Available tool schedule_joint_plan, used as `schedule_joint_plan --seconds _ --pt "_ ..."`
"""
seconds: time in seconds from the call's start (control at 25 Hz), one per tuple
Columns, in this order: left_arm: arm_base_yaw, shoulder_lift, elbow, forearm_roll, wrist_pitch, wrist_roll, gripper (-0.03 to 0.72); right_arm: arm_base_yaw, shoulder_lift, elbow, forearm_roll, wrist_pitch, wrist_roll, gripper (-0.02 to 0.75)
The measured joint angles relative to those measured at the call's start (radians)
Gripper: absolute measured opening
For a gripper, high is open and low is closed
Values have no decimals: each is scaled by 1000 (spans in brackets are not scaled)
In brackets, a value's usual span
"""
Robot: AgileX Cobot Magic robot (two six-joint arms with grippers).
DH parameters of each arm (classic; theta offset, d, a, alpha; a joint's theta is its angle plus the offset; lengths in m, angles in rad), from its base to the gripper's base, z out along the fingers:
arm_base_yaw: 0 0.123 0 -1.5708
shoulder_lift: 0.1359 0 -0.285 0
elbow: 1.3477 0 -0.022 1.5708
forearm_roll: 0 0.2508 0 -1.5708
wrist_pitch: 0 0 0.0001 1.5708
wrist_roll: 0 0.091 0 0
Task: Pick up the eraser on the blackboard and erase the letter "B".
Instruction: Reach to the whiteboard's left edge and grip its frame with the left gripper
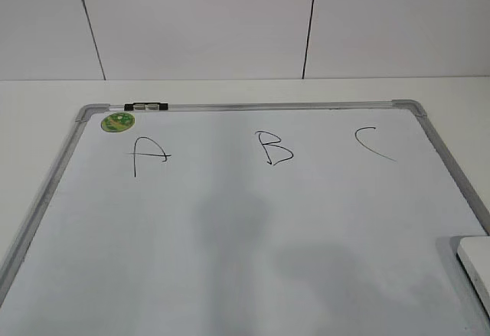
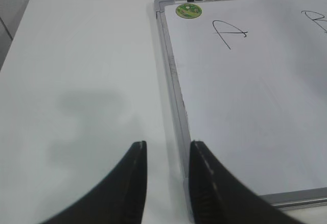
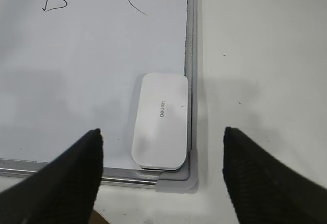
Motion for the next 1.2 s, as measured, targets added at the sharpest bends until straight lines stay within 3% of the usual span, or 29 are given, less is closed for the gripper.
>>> schedule_joint_plan --seconds 0.56,1.2 --pt "0 0 0 0 0 0 216 0 21 0 10 10 6 564" --pt "0 0 0 -45 0 0 217 0 472 -105 50 63 117 564"
